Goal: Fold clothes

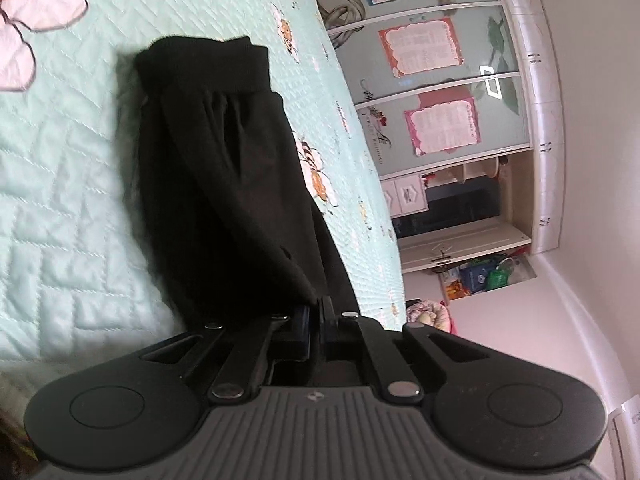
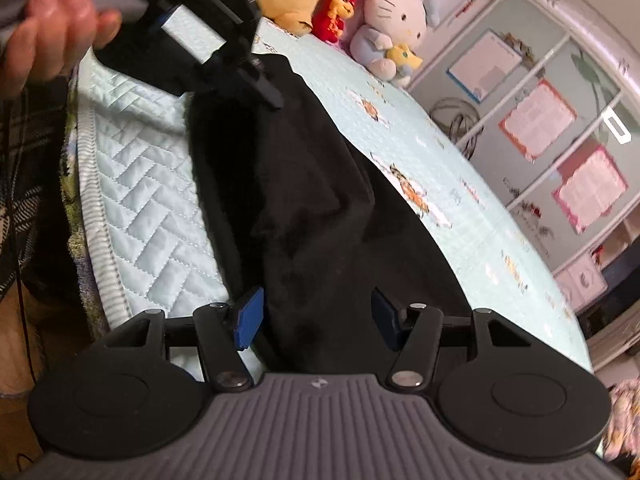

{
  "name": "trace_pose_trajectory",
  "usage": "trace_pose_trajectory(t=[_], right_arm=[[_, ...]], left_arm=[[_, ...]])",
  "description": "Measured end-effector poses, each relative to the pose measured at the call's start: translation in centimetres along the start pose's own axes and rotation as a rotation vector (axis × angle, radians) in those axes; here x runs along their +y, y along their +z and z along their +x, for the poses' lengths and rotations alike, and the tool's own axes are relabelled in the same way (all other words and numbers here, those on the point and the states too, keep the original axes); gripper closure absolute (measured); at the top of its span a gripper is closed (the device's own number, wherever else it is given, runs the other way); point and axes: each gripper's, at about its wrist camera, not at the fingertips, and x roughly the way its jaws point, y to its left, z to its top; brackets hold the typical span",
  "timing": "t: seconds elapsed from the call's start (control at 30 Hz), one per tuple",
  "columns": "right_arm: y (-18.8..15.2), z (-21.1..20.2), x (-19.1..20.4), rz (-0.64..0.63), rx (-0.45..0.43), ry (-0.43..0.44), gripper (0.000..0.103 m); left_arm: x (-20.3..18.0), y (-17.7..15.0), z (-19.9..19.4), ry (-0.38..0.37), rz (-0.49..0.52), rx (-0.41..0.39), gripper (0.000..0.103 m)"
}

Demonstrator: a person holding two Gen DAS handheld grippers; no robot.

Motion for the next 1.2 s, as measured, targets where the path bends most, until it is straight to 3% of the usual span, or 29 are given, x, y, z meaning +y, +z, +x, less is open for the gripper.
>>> trace_pose_trajectory(t=[0.1, 0.13, 0.17, 0.2, 0.23, 0.27, 0.5, 0.7, 0.87, 0.93, 1.0, 1.07, 1.13, 1.2], right_arm=[[-0.2, 0.0, 0.8, -0.057, -0.012, -0.015, 0.048], [-0.2, 0.0, 0.8, -0.057, -0.006, -0.004, 0.059], [-0.3, 0.0, 0.7, -0.052, 0.003, 0.013, 0.08], [-0.3, 0.0, 0.6, -0.045, 0.016, 0.03, 0.092], [-0.3, 0.0, 0.6, -0.044, 0.023, 0.044, 0.103], [-0.3, -0.1, 0.7, -0.047, 0.027, 0.054, 0.103], [-0.6, 0.0, 1.0, -0.049, 0.042, 0.081, 0.103], [-0.8, -0.1, 1.1, -0.046, 0.047, 0.091, 0.103], [-0.8, 0.1, 0.4, -0.009, 0.044, 0.106, 0.101], [-0.9, 0.0, -0.3, 0.04, 0.046, 0.122, 0.099], [-1.1, -0.1, -1.2, 0.098, 0.047, 0.136, 0.091], [-1.3, -0.3, -2.1, 0.161, 0.045, 0.144, 0.067], [-1.7, -0.5, -3.2, 0.24, 0.047, 0.166, 0.057], [-2.2, -0.5, -4.4, 0.331, 0.055, 0.192, 0.055]], left_arm=[[0.4, -0.1, -0.3, 0.029, 0.006, 0.003, 0.102], [0.6, -0.1, -0.5, 0.037, 0.008, 0.006, 0.102], [0.8, -0.1, -0.7, 0.047, 0.01, 0.007, 0.102], [1.0, -0.1, -0.9, 0.059, 0.009, 0.003, 0.102], [1.3, -0.1, -1.0, 0.072, 0.007, 0.0, 0.102], [1.6, -0.2, -1.1, 0.076, 0.007, -0.002, 0.102], [2.7, -0.1, -0.3, 0.114, 0.006, 0.008, 0.101], [2.8, 0.2, -0.3, 0.083, 0.008, 0.004, 0.1], [3.0, 0.6, -1.5, 0.054, -0.007, -0.033, 0.071], [3.0, 0.8, -2.2, 0.052, -0.011, -0.056, 0.064], [2.7, 1.2, -2.9, 0.053, -0.004, -0.081, 0.061], [2.4, 1.7, -3.3, 0.055, 0.007, -0.105, 0.059], [2.1, 2.2, -3.4, 0.057, 0.013, -0.128, 0.058], [2.1, 2.8, -3.3, 0.066, 0.007, -0.15, 0.058]])
